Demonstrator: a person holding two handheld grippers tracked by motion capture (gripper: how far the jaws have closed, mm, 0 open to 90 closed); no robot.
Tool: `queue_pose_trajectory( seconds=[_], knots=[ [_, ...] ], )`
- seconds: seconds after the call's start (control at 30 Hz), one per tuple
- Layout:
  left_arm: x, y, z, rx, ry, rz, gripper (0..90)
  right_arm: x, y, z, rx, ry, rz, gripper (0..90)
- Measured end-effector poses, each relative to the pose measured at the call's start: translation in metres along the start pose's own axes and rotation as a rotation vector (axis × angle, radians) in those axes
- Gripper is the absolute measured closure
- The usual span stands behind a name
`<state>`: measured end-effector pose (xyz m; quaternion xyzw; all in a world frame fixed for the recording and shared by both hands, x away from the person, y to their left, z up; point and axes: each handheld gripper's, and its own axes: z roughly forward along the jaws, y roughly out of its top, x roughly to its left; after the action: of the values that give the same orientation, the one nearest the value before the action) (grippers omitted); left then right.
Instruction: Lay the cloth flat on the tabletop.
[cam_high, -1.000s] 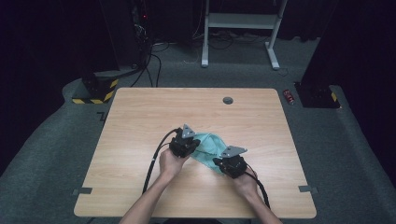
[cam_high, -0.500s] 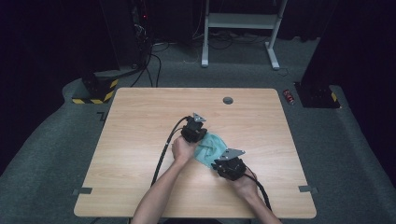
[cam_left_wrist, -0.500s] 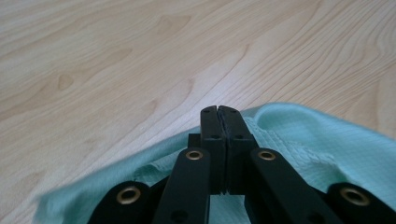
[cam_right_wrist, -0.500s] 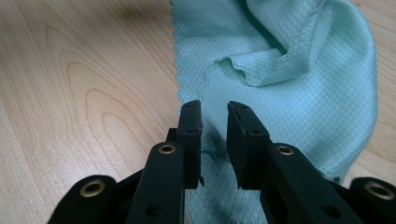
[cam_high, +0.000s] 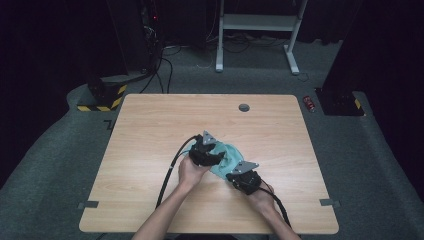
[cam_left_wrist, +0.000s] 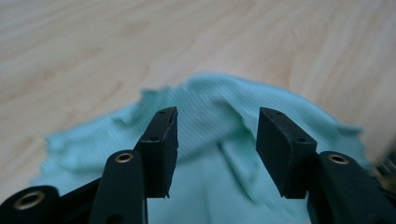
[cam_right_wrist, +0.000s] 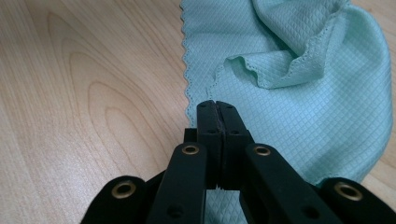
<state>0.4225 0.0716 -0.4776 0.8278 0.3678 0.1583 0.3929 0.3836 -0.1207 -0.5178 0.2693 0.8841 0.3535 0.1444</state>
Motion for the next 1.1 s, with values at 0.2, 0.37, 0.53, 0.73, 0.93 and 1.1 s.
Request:
queue_pose_trajectory(
  seconds=[0.2,0.37,0.53,0.73,0.93,1.1],
  knots=[
    [-0.006,-0.029,0.001,0.061,0.015,-0.009,49.2,-0.002,0.001,-0.002,-0.022,-0.002,0.019,90.0],
    [-0.002,-0.039,0.01,0.086,0.019,-0.038,47.8,-0.009,0.005,-0.011,-0.06,-0.015,0.053,90.0],
    [-0.004,-0.041,0.012,0.09,0.041,-0.029,48.9,-0.021,0.008,-0.021,-0.089,-0.045,0.082,90.0],
    [-0.006,-0.041,0.012,0.086,0.057,-0.013,49.0,-0.047,0.009,-0.03,-0.093,-0.118,0.142,90.0],
    [-0.004,-0.042,0.012,0.082,0.058,-0.012,52.8,-0.075,0.002,-0.035,-0.064,-0.205,0.211,90.0],
    [-0.002,-0.042,0.011,0.082,0.061,-0.012,58.2,-0.092,-0.008,-0.035,-0.04,-0.247,0.257,90.0]
  ],
)
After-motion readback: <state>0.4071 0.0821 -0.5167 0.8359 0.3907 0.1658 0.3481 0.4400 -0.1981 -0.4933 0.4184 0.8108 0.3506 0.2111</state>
